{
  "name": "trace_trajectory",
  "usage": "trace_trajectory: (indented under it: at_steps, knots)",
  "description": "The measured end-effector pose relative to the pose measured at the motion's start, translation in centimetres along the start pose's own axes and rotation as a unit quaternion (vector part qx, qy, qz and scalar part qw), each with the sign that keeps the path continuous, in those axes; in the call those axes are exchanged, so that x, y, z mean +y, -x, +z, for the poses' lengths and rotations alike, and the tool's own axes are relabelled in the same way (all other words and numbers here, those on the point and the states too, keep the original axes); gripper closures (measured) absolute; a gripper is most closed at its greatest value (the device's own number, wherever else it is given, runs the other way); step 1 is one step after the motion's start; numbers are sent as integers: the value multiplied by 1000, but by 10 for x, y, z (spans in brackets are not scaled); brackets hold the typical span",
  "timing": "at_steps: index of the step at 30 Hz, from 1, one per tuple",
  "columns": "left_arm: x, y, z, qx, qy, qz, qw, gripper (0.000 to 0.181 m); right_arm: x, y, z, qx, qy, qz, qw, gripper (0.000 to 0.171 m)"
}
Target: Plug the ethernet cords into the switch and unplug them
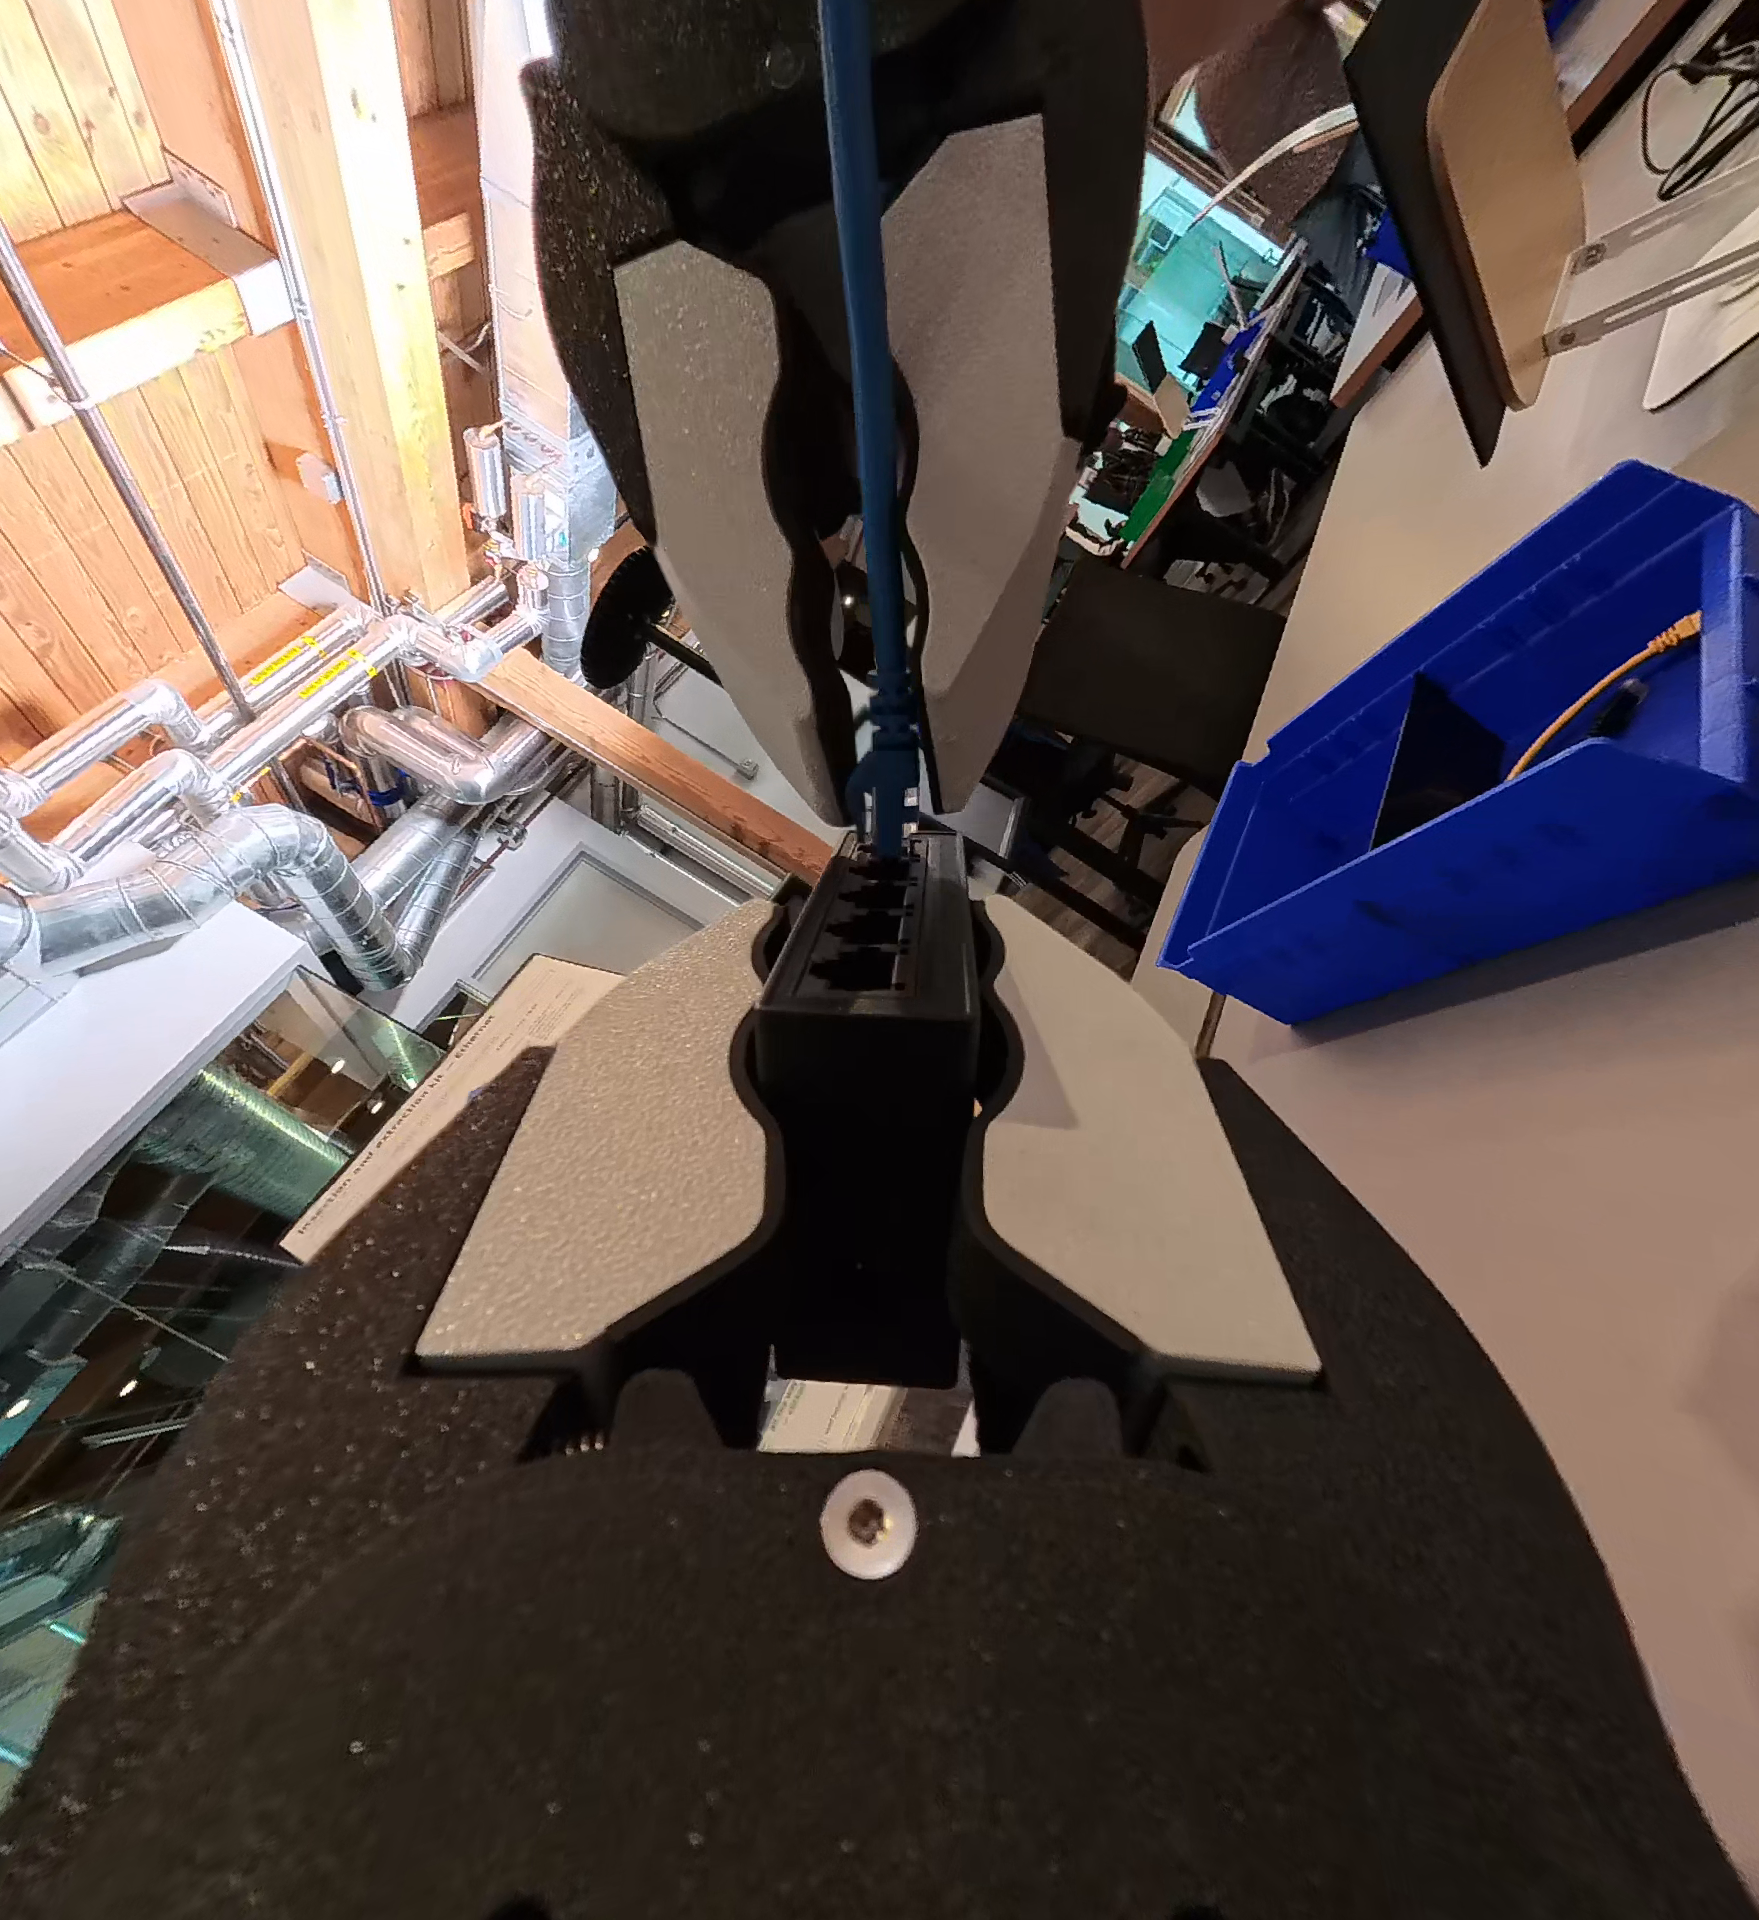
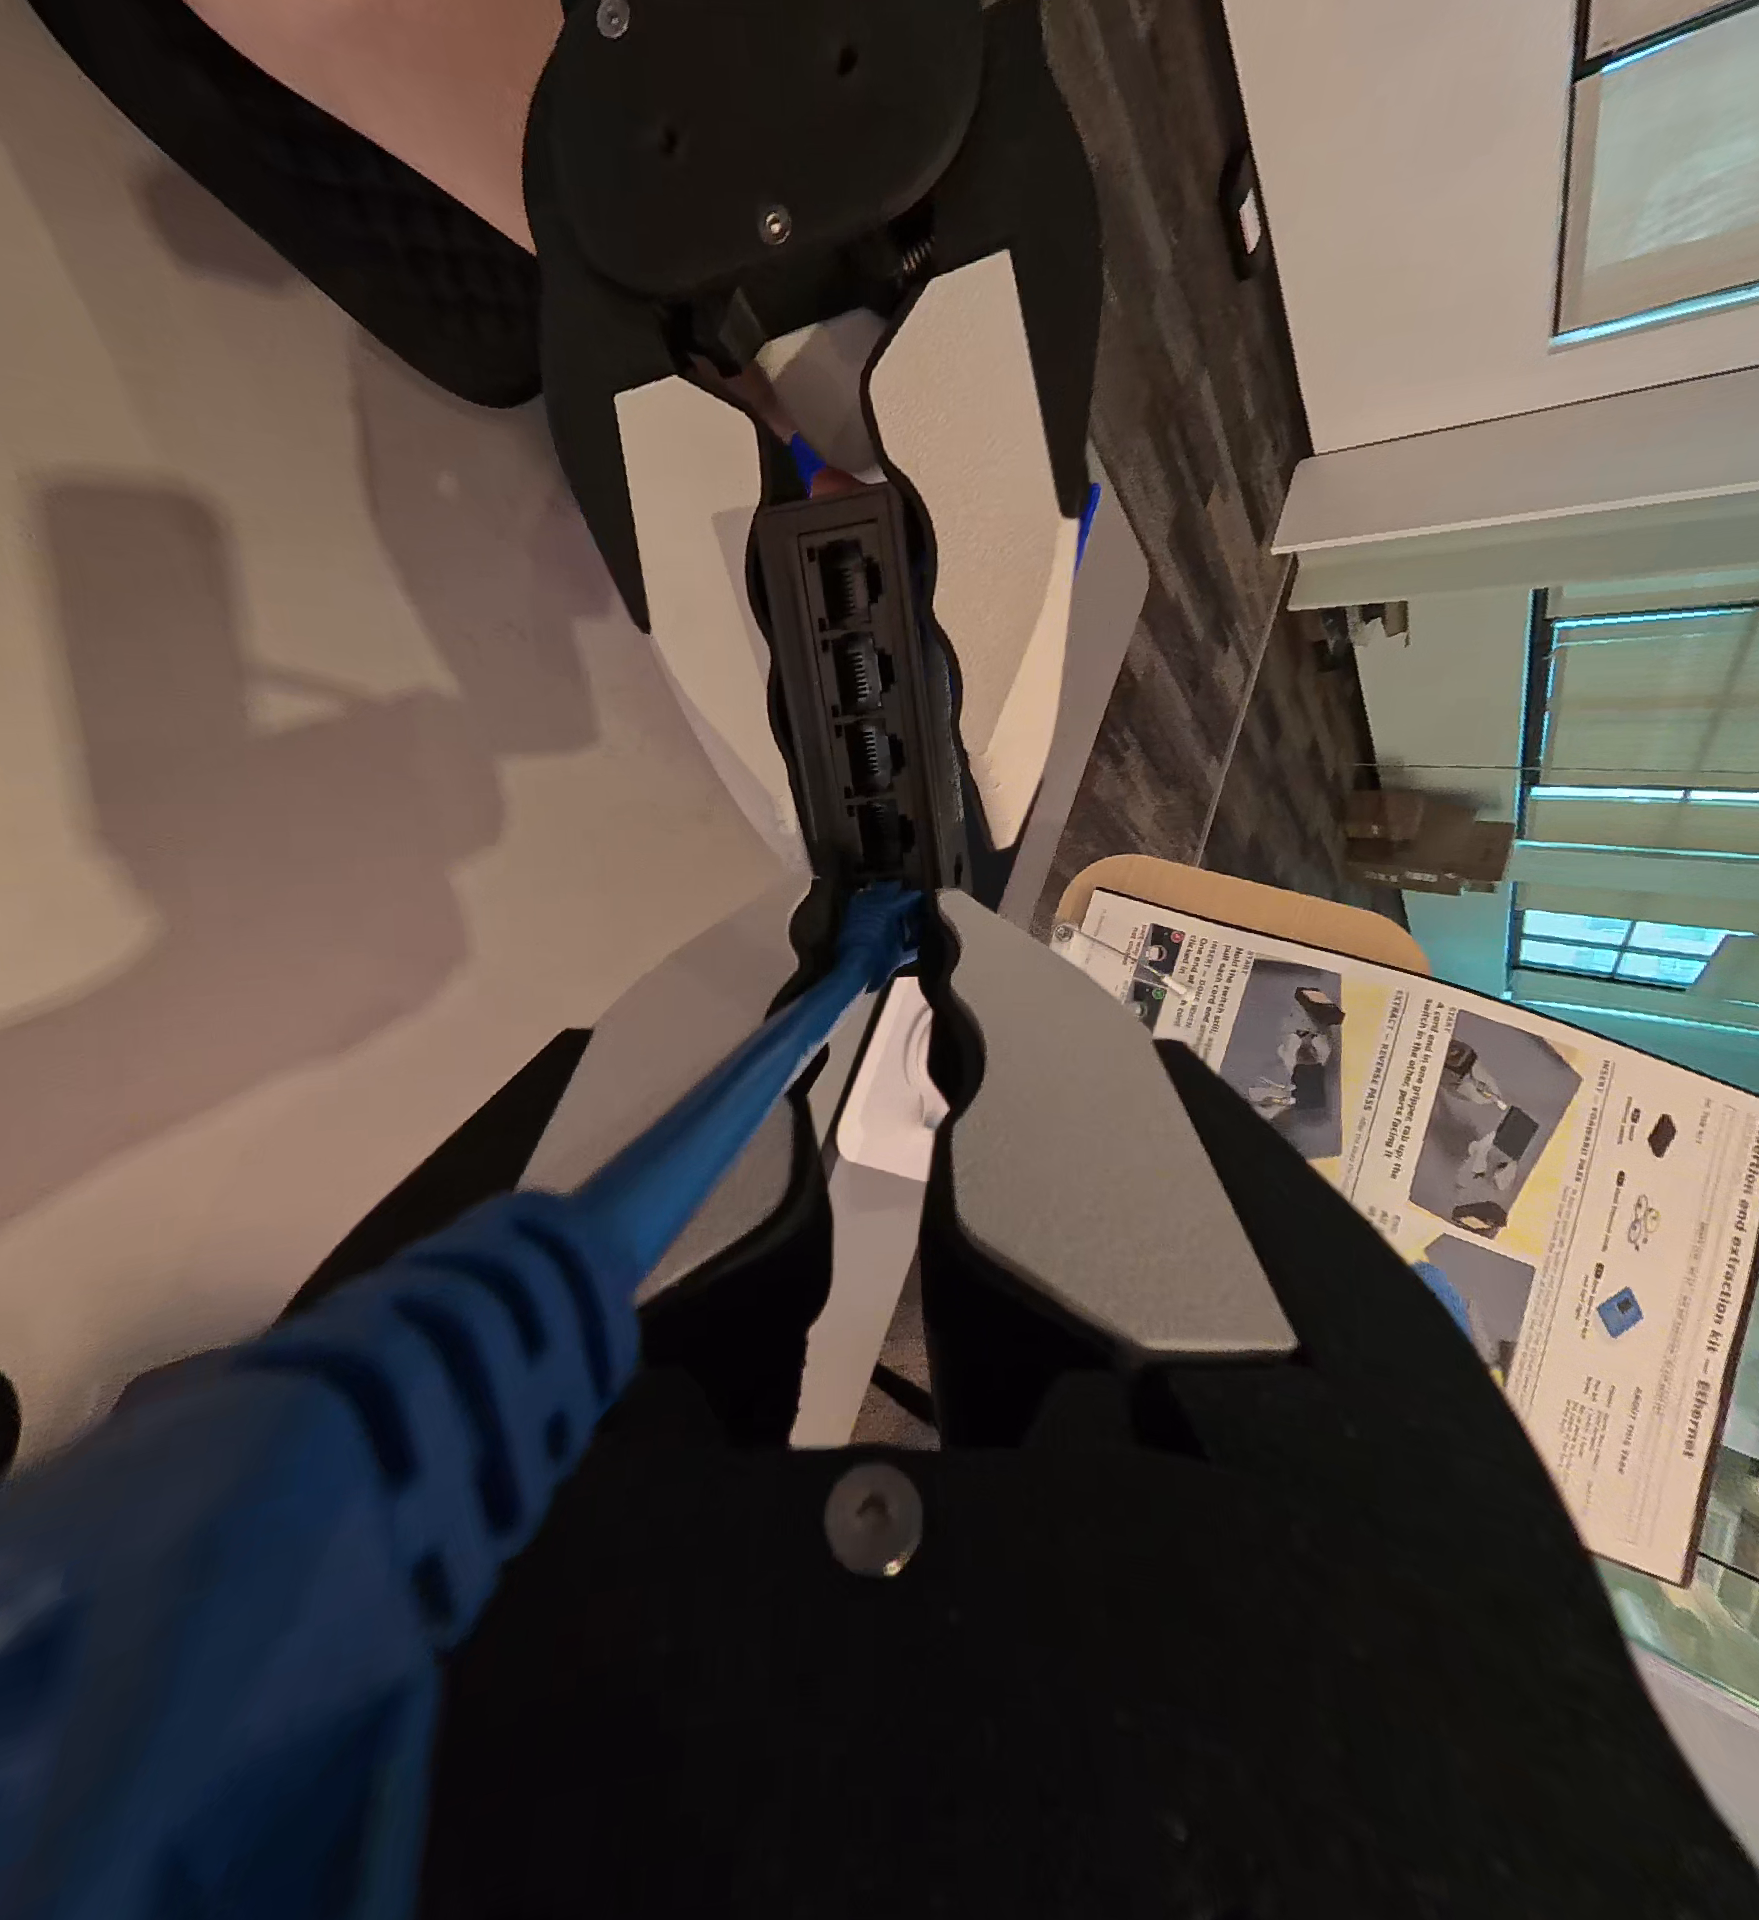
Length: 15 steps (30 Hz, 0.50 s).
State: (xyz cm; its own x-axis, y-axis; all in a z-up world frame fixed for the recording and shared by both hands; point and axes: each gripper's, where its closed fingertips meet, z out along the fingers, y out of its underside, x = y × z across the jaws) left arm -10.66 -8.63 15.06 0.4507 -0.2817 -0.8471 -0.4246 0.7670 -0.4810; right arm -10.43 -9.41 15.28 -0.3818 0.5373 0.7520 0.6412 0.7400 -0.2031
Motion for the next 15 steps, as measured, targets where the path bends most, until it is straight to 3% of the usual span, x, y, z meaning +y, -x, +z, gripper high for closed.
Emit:
trace_trajectory:
  at_steps: [1, 15]
  knots:
    - [0, -1, 0, 2, 1, -1, 1000, 149, 1, 1, 0, -4, 4, 0, 1000, 158]
    - [7, -12, 8, 19, 11, -15, 1000, 149, 13, 9, 3, -51, 35, 36, 997, 158]
